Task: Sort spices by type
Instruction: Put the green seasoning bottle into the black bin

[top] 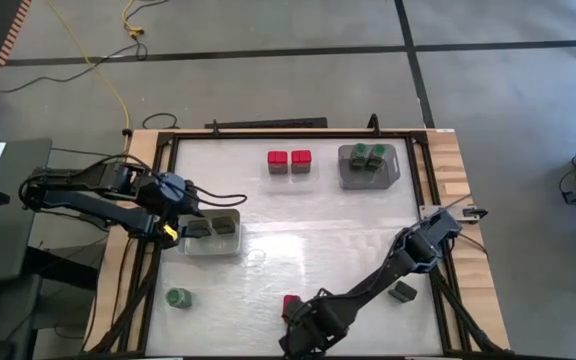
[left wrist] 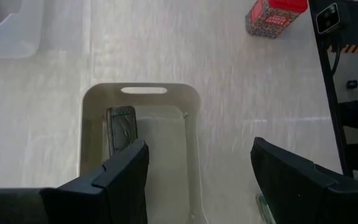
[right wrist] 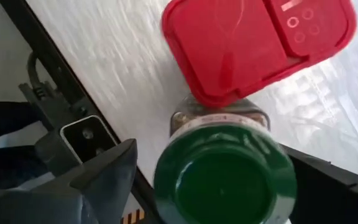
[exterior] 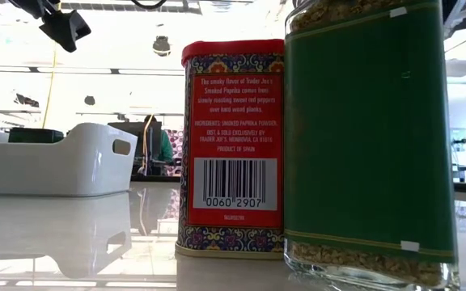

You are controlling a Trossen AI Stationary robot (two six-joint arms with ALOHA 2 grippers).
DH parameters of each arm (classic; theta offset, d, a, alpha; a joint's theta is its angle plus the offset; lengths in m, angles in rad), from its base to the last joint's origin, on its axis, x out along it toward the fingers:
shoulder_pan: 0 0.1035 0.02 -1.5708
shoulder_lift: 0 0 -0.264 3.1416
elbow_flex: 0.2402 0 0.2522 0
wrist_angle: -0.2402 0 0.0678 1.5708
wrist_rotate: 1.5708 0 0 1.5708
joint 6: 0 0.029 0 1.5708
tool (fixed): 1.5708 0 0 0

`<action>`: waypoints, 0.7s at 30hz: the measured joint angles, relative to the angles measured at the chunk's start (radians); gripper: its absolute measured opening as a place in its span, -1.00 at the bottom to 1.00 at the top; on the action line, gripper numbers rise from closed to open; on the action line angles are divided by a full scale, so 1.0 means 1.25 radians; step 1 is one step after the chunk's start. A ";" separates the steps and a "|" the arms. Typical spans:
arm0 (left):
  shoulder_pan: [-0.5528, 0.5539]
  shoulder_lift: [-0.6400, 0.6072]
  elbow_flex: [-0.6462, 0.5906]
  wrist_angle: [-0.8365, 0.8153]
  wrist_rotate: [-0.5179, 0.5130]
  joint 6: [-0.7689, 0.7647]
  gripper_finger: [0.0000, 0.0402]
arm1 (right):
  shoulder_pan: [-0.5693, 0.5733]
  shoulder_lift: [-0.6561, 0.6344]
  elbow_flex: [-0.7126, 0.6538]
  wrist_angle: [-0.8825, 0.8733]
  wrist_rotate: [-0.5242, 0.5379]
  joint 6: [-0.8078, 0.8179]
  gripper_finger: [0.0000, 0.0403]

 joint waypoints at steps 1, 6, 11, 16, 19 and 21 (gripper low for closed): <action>0.000 0.000 0.000 -0.001 0.000 0.000 0.34 | 0.000 0.000 0.000 -0.003 0.000 -0.005 0.79; 0.000 0.000 0.000 -0.001 0.000 0.000 0.34 | -0.007 0.000 0.000 -0.007 0.000 -0.015 0.40; 0.000 0.000 0.000 -0.001 0.000 0.000 0.34 | -0.010 0.000 0.000 -0.012 0.000 -0.089 0.06; 0.000 0.000 0.000 0.000 0.000 0.000 0.34 | -0.016 -0.003 0.000 -0.095 0.001 -0.166 0.06; 0.000 0.000 0.000 0.000 0.000 0.000 0.34 | -0.021 -0.005 0.000 -0.190 0.001 -0.211 0.06; 0.000 0.000 0.000 0.000 0.000 0.000 0.34 | -0.022 -0.006 0.000 -0.244 0.002 -0.277 0.06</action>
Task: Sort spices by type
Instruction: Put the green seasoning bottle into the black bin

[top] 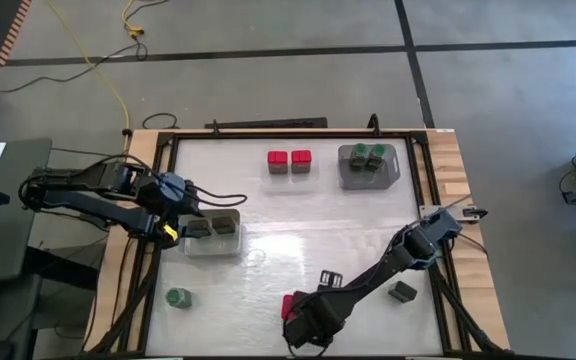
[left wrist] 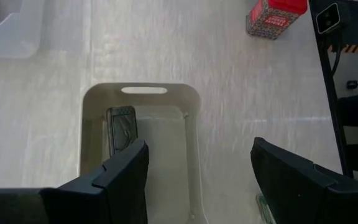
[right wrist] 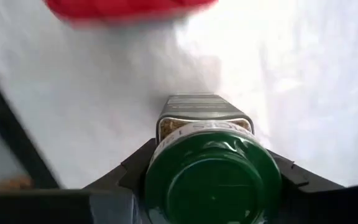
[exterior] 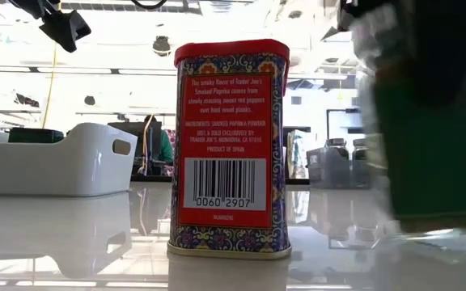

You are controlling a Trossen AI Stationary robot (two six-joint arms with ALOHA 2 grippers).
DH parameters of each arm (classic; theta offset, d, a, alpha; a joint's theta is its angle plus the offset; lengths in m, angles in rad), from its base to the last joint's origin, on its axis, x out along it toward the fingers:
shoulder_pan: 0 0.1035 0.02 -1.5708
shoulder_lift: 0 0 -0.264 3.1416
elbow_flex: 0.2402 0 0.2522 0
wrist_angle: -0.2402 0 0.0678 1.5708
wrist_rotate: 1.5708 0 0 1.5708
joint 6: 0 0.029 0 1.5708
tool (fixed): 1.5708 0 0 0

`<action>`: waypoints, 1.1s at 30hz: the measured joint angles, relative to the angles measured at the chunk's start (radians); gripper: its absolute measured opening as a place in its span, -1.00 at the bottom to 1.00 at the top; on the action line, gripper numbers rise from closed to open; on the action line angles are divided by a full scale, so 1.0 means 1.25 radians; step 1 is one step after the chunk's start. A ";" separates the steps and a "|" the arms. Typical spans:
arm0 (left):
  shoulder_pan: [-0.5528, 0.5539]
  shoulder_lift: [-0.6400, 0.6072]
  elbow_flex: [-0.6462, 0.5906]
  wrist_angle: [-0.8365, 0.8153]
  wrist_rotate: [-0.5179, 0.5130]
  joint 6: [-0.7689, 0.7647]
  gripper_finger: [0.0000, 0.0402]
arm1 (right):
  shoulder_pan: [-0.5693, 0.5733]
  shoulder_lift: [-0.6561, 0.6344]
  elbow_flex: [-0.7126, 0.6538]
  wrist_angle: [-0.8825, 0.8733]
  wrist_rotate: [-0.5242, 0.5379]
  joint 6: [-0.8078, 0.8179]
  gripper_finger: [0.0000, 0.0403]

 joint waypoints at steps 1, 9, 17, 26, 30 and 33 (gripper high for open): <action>0.000 0.000 0.000 0.000 0.000 0.000 0.34 | 0.000 0.000 0.000 -0.023 0.002 -0.042 0.06; 0.000 0.000 0.000 0.009 -0.035 -0.011 0.34 | -0.006 -0.097 -0.118 -0.033 0.063 -0.290 0.06; 0.000 0.000 0.000 0.078 -0.094 -0.024 0.34 | -0.019 -0.468 -0.629 0.225 0.074 -0.309 0.06; 0.000 0.000 0.000 0.112 -0.143 -0.080 0.34 | -0.128 -0.811 -0.920 0.297 0.015 -0.677 0.06; 0.000 0.000 0.000 0.111 -0.143 -0.104 0.34 | -0.207 -0.845 -0.952 0.276 -0.016 -0.888 0.06; 0.000 0.000 0.000 0.108 -0.143 -0.106 0.34 | -0.248 -0.833 -0.956 0.308 -0.016 -1.043 0.06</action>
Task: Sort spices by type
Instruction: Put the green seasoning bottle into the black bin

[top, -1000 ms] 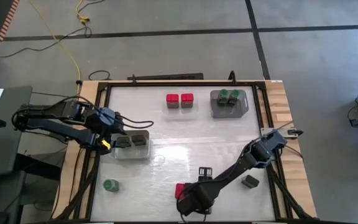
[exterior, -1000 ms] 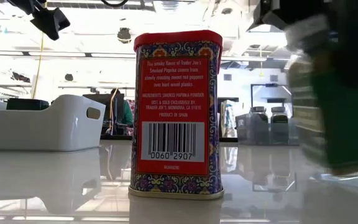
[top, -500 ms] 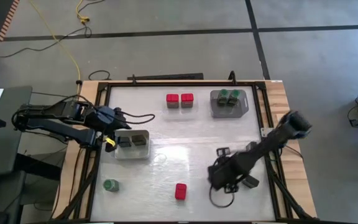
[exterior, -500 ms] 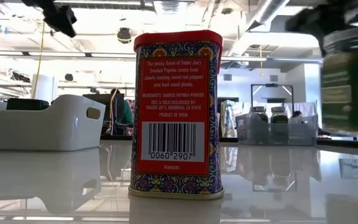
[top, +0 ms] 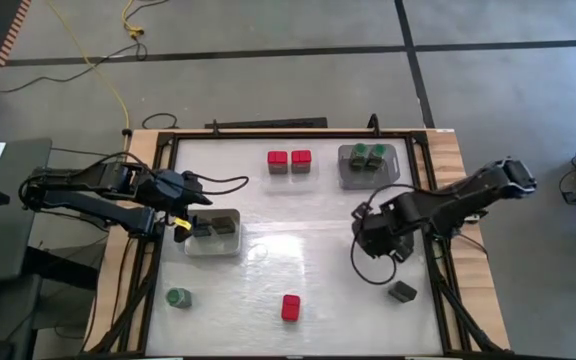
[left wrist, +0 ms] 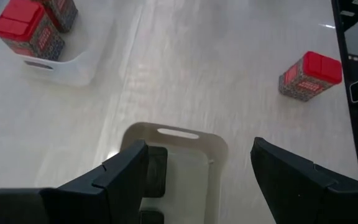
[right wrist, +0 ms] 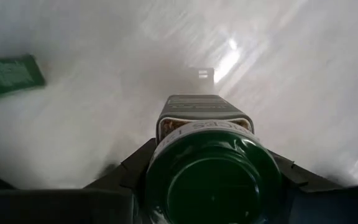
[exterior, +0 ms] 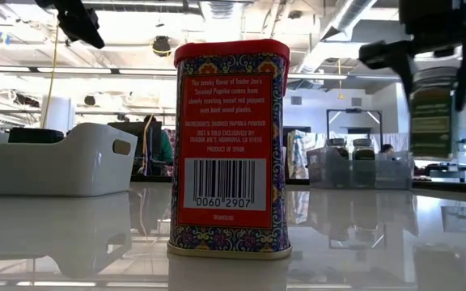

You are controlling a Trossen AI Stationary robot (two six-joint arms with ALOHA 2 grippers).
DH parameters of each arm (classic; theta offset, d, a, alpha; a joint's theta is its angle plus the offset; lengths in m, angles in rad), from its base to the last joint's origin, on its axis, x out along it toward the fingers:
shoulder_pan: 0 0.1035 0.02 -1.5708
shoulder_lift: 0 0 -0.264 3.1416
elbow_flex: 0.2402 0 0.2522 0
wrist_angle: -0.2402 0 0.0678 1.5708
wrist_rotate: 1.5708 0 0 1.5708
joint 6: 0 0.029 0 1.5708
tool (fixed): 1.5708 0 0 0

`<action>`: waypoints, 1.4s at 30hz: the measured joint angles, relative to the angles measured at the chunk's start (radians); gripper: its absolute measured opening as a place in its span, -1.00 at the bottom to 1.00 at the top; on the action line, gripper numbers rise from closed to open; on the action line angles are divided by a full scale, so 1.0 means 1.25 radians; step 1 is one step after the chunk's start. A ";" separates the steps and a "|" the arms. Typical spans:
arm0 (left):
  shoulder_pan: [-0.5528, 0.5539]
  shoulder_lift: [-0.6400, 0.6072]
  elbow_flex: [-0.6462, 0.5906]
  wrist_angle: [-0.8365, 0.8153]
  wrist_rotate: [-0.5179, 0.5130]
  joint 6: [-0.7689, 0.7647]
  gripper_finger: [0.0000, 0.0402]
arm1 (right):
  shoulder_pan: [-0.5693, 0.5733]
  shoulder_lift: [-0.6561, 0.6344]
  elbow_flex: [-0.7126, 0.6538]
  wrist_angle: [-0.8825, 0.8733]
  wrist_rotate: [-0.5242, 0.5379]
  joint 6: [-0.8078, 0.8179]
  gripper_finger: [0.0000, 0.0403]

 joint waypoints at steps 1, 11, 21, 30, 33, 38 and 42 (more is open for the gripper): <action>0.000 0.000 0.000 -0.002 0.000 -0.001 0.34 | -0.011 0.008 -0.002 0.019 -0.003 -0.043 0.06; 0.000 0.000 0.000 -0.001 -0.013 -0.006 0.34 | -0.053 0.146 -0.004 0.148 -0.046 -0.319 0.06; 0.000 0.000 0.000 -0.002 -0.013 -0.006 0.34 | -0.037 0.157 -0.002 0.186 -0.043 -0.297 0.59; 0.000 0.000 0.000 -0.002 -0.047 0.003 0.34 | -0.038 0.148 0.001 0.180 0.002 -0.267 0.93; 0.000 0.000 0.000 -0.002 -0.050 0.003 0.34 | -0.037 0.149 0.038 0.123 0.002 -0.263 0.90; 0.000 0.000 0.000 -0.003 -0.051 0.004 0.34 | -0.050 0.148 0.136 -0.006 0.002 -0.123 0.88; 0.000 0.000 0.000 -0.003 -0.051 0.015 0.34 | -0.058 0.148 0.211 -0.083 0.002 0.029 0.88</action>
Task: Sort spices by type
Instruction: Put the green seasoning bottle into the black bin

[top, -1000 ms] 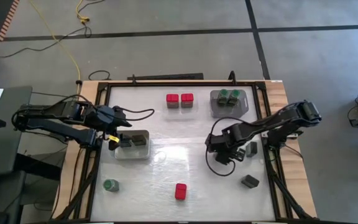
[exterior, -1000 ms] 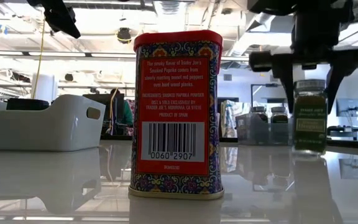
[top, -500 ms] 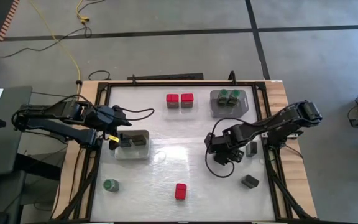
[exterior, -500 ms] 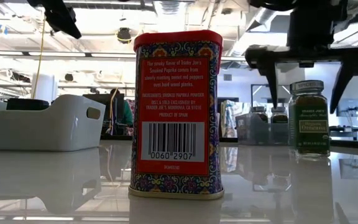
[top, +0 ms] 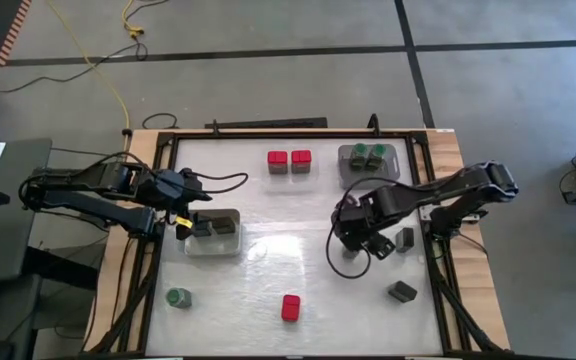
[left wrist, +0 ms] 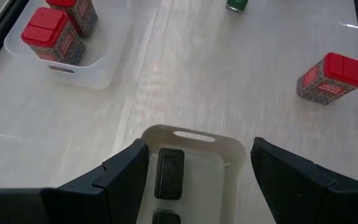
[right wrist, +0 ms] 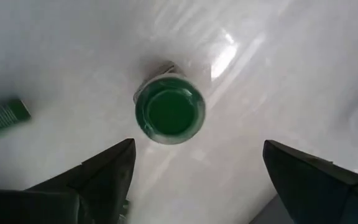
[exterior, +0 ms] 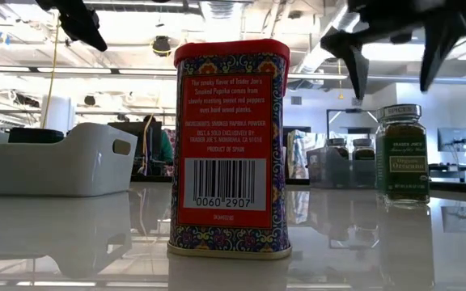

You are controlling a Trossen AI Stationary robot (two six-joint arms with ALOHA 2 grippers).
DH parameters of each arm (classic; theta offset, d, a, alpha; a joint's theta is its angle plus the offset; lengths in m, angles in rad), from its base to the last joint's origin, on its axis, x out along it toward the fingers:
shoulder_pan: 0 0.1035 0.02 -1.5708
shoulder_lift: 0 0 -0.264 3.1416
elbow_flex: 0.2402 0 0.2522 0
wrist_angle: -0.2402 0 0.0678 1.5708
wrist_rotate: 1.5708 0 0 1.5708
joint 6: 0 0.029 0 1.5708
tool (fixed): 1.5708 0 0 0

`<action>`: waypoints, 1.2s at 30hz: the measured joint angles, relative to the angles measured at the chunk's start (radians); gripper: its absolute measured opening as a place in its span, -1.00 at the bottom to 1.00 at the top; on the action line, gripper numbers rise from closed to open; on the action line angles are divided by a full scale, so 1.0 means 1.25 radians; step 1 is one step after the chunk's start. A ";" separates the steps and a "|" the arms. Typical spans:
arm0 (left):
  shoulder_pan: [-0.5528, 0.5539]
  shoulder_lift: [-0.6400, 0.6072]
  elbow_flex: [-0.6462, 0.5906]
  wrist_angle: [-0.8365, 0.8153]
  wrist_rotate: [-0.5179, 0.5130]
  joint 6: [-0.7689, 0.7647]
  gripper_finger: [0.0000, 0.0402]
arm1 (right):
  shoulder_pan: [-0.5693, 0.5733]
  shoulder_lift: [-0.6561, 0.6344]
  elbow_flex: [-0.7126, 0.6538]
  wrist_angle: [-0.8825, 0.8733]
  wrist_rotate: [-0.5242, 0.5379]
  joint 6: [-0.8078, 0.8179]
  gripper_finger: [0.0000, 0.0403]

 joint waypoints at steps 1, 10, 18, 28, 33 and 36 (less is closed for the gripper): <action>0.000 0.000 0.000 0.000 0.000 0.000 0.34 | -0.001 0.000 0.014 -0.010 0.000 0.044 0.88; 0.000 0.000 0.000 -0.013 0.000 0.000 0.34 | 0.011 0.000 0.056 0.001 0.000 0.405 0.88; 0.000 0.000 0.000 -0.053 0.000 0.002 0.34 | 0.025 0.000 0.048 -0.010 0.004 0.714 0.88; 0.000 0.000 0.000 -0.069 0.000 0.015 0.34 | 0.069 0.016 -0.065 0.049 -0.007 0.740 0.88; 0.000 0.000 0.000 -0.068 0.000 0.014 0.34 | 0.081 0.021 -0.088 0.107 -0.007 0.741 0.88; 0.000 0.000 0.000 -0.068 0.000 0.013 0.34 | 0.071 0.021 -0.107 0.137 -0.006 0.741 0.88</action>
